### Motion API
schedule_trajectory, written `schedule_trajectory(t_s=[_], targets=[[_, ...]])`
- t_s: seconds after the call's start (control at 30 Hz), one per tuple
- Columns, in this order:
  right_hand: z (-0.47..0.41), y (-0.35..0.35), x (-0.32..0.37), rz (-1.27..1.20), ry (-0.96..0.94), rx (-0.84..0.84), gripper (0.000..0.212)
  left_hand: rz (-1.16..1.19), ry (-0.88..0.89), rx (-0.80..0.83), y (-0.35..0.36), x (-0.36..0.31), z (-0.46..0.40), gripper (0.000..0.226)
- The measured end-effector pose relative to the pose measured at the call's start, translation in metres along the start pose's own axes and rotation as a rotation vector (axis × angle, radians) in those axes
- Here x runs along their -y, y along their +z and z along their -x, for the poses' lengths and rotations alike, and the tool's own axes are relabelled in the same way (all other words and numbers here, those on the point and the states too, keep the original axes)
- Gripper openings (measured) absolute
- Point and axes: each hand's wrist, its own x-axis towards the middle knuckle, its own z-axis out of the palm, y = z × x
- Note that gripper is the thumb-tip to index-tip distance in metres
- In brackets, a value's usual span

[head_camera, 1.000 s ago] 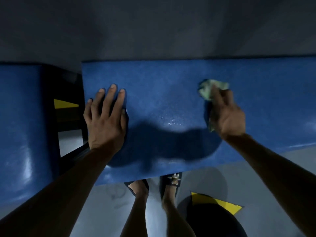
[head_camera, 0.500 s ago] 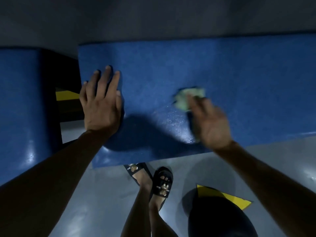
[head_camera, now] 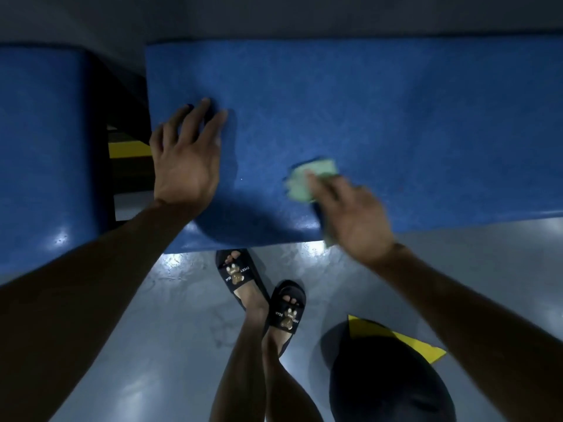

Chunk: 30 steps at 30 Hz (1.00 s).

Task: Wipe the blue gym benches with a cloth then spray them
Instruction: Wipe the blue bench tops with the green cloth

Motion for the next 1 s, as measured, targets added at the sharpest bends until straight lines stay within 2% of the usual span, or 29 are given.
schedule_trajectory(t_s=[0.07, 0.13, 0.23, 0.3, 0.37, 0.43, 0.5, 0.57, 0.63, 0.7, 0.77, 0.83, 0.9, 0.93, 1.0], targets=[[0.018, -0.008, -0.053, 0.003, 0.282, 0.013, 0.063, 0.028, -0.026, 0.000, -0.004, -0.003, 0.017, 0.045], [0.030, -0.016, -0.072, -0.057, 0.539, 0.002, 0.064, 0.057, -0.057, 0.037, -0.005, -0.004, 0.033, 0.046], [0.016, -0.001, -0.020, -0.110, 0.810, -0.077, 0.061, 0.067, -0.095, 0.055, -0.006, 0.001, 0.053, 0.046], [0.001, 0.010, 0.044, -0.153, 0.742, -0.103, 0.057, 0.061, -0.095, 0.053, -0.008, 0.001, 0.063, 0.045], [-0.007, 0.012, 0.102, -0.135, 0.525, -0.082, 0.058, 0.056, -0.071, 0.053, -0.012, 0.000, 0.070, 0.046], [-0.006, 0.009, 0.129, -0.098, 0.296, -0.030, 0.060, 0.063, -0.056, 0.051, -0.018, -0.001, 0.075, 0.048], [-0.003, 0.002, 0.114, -0.092, 0.073, -0.007, 0.066, 0.074, -0.044, 0.043, -0.025, 0.000, 0.080, 0.049], [0.006, -0.002, 0.070, -0.017, -0.025, 0.026, 0.075, 0.096, -0.036, 0.027, -0.029, 0.004, 0.083, 0.048], [0.024, -0.006, 0.009, 0.035, 0.091, 0.020, 0.071, 0.124, -0.041, 0.016, -0.031, 0.010, 0.086, 0.047], [0.046, -0.015, -0.044, 0.008, 0.339, 0.018, 0.066, 0.127, -0.043, 0.014, -0.030, 0.017, 0.089, 0.048], [0.063, -0.018, -0.065, -0.016, 0.541, 0.047, 0.064, 0.129, -0.046, 0.019, -0.027, 0.023, 0.089, 0.047], [0.061, -0.009, -0.050, -0.025, 0.678, 0.001, 0.059, 0.140, -0.065, 0.024, -0.023, 0.027, 0.089, 0.046], [0.041, 0.007, -0.004, -0.074, 0.792, -0.060, 0.058, 0.137, -0.075, 0.029, -0.022, 0.031, 0.091, 0.046], [0.030, 0.016, 0.026, -0.102, 0.801, -0.078, 0.058, 0.133, -0.068, 0.028, -0.023, 0.033, 0.091, 0.046], [0.008, 0.027, 0.094, -0.136, 0.697, -0.111, 0.056, 0.129, -0.065, 0.036, -0.024, 0.036, 0.092, 0.046]])
